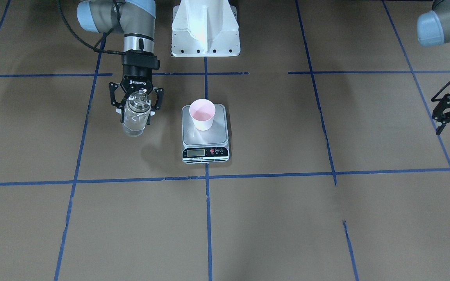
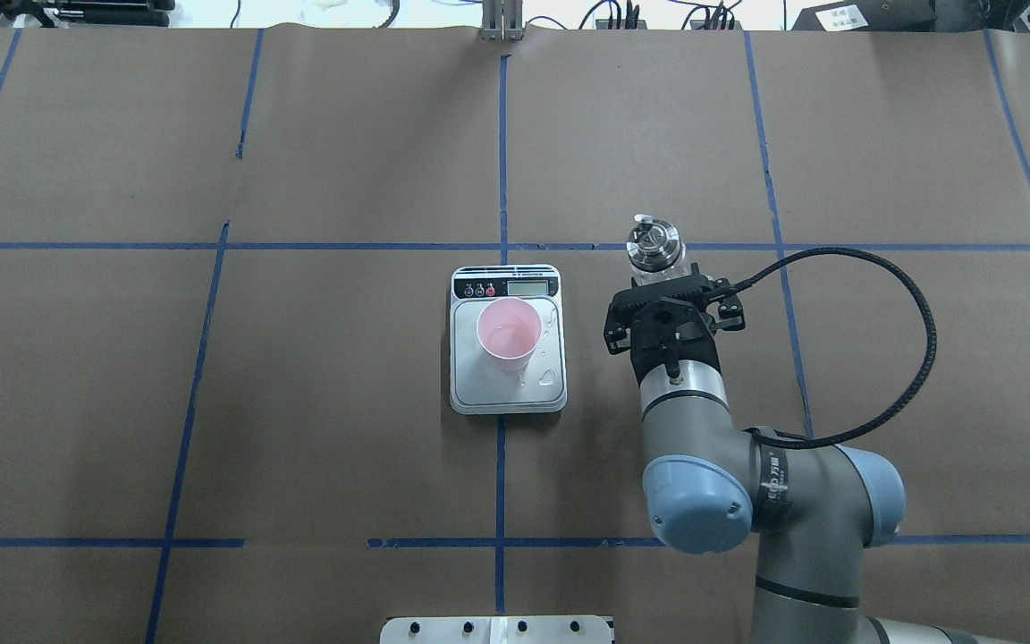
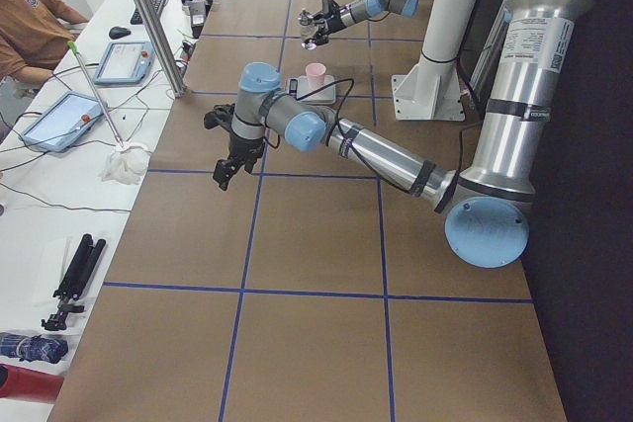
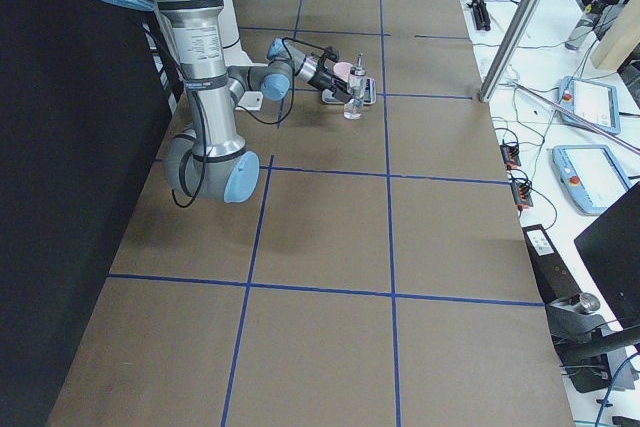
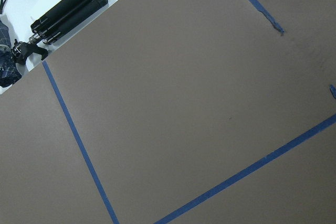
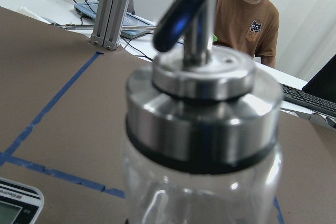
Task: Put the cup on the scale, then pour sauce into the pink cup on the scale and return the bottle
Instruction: 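Move the bottle with the right gripper over the pink cup, then tilt the bottle spout down into the pink cup with the right gripper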
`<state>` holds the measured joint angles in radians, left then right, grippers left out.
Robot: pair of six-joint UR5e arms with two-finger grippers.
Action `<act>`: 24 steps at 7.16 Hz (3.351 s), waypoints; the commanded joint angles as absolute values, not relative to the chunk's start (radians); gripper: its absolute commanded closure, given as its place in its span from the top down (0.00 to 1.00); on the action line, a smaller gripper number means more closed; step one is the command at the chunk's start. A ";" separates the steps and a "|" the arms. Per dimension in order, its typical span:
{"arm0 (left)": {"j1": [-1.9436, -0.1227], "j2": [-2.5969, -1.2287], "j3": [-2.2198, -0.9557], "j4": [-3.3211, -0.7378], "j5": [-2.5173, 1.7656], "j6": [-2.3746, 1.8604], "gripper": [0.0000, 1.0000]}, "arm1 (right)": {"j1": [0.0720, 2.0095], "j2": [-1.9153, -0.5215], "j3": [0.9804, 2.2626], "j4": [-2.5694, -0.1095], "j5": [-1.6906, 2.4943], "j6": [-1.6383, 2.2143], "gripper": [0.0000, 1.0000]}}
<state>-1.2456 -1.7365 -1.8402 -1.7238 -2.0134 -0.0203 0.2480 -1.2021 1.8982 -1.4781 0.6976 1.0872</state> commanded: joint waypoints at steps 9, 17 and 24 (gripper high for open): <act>-1.246 -1.736 -1.853 -1.723 -2.036 -0.067 1.00 | 0.190 -1.131 1.862 -1.776 0.580 0.547 0.00; -1.244 -1.724 -1.853 -1.723 -2.036 -0.067 1.00 | 0.184 -1.069 1.786 -1.887 0.385 0.152 0.00; -1.244 -1.724 -1.853 -1.723 -2.037 -0.067 1.00 | 0.189 -1.069 1.795 -1.888 0.278 -0.063 0.00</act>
<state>-1.2441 -1.7242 -1.8530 -1.7226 -2.0369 -0.0675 0.1861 -1.0732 1.7897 -1.8884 0.2896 -0.0196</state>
